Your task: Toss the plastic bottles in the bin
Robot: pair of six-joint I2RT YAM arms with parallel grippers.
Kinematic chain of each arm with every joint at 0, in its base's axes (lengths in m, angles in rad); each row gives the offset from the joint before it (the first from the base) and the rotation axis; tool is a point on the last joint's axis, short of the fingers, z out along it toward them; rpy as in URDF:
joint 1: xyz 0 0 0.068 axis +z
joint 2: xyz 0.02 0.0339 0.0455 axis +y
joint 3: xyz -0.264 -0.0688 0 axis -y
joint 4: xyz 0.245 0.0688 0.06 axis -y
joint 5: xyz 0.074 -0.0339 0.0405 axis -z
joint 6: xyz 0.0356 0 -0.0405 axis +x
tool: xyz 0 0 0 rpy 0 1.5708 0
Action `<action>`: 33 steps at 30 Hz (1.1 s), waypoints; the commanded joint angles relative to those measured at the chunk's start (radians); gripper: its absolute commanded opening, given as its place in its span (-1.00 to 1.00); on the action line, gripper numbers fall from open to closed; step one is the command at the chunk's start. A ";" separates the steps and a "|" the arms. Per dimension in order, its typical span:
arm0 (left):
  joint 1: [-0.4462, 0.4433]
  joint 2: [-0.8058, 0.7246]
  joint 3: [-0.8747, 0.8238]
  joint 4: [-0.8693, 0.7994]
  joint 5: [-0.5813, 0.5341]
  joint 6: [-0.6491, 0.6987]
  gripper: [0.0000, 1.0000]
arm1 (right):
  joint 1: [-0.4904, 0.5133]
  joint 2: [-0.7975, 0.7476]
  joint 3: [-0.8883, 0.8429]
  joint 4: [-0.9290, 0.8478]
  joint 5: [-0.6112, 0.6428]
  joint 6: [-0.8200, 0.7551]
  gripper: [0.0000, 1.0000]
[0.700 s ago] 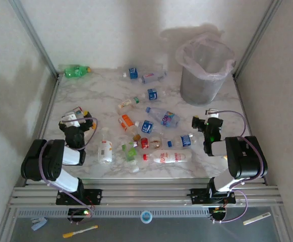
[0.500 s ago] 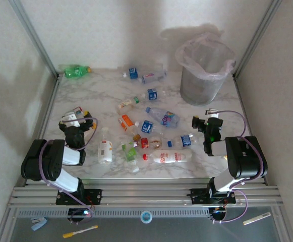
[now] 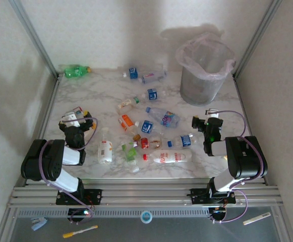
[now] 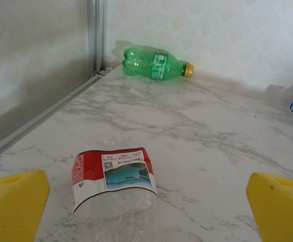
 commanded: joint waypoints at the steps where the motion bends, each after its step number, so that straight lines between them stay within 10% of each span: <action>1: -0.005 -0.003 -0.007 0.021 -0.018 -0.017 0.99 | -0.002 -0.012 0.016 0.000 -0.008 -0.005 0.98; 11: -0.006 -0.014 -0.014 0.035 -0.005 -0.010 0.99 | 0.014 -0.042 0.013 -0.006 0.038 -0.010 0.98; 18: -0.087 -0.319 0.036 -0.292 -0.102 0.007 0.99 | 0.053 -0.384 0.105 -0.455 0.113 0.031 0.98; 24: -0.124 -0.599 0.123 -0.626 -0.086 -0.165 0.99 | 0.073 -0.589 0.261 -0.880 -0.100 0.182 0.98; 29: -0.165 -0.697 0.341 -1.025 0.140 -0.259 0.99 | 0.141 -0.546 0.518 -1.322 -0.400 0.225 0.98; 33: -0.225 -0.671 0.453 -1.218 0.331 -0.314 0.99 | 0.259 -0.379 0.657 -1.579 -0.396 0.152 0.98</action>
